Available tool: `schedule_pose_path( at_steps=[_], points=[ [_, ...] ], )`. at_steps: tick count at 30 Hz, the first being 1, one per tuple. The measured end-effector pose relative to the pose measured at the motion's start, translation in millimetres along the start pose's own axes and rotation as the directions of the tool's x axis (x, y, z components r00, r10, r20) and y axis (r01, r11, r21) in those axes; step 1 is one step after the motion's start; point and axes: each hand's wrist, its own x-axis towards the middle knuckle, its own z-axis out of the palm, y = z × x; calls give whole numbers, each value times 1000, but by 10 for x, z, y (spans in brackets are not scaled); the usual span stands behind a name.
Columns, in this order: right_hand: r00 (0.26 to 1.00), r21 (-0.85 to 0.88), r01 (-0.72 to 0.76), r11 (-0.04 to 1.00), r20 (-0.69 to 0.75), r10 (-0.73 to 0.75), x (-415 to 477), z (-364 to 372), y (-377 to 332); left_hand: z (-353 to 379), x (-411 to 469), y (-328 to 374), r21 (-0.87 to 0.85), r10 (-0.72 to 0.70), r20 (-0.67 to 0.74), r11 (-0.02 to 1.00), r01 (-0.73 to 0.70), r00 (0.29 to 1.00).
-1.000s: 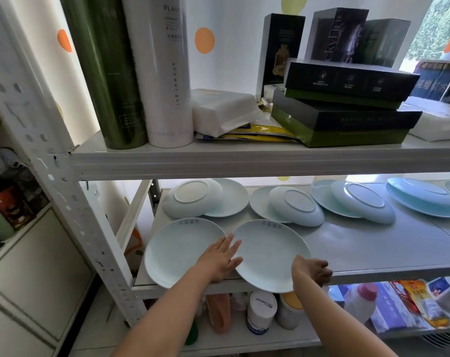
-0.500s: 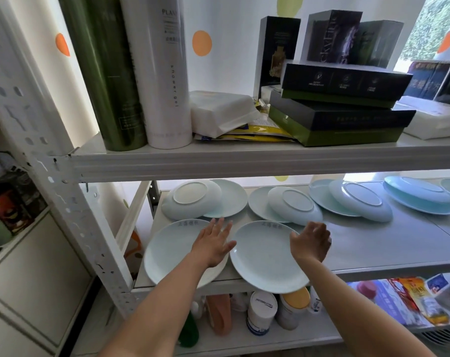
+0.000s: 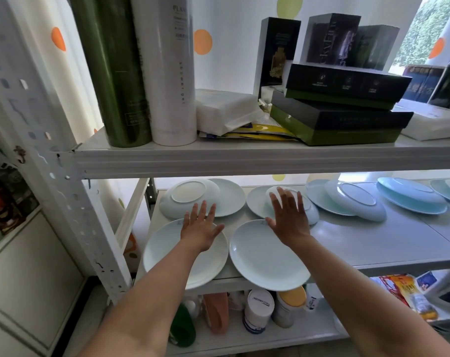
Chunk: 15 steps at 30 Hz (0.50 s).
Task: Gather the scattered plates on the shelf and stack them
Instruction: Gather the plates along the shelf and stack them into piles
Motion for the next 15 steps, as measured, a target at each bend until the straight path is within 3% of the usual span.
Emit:
schedule_pose_path(
  at_steps=[2, 6, 8, 11, 13, 15],
  points=[
    [996, 14, 0, 1000, 90, -2, 9, -65, -198, 14, -38, -90, -37, -48, -2, 998, 48, 999],
    [952, 200, -82, 976, 306, 17, -15, 0, -620, 96, -178, -331, -74, -234, 3, 969, 234, 972],
    [914, 235, -117, 965, 406, 12, -61, 74, -826, 101, -260, -448, -112, -376, 35, 919, 378, 926],
    [828, 269, -229, 936, 559, 42, -122, 199, -1060, 94, -324, -625, -267, -565, 165, 763, 588, 808],
    [772, 309, -345, 886, 630, 81, -134, 247, -1169, 95, -334, -734, -344, -611, 237, 675, 653, 756],
    [739, 354, -452, 819, 663, 120, -117, 262, -1235, 69, -374, -810, -345, -622, 232, 666, 661, 748]
  ],
)
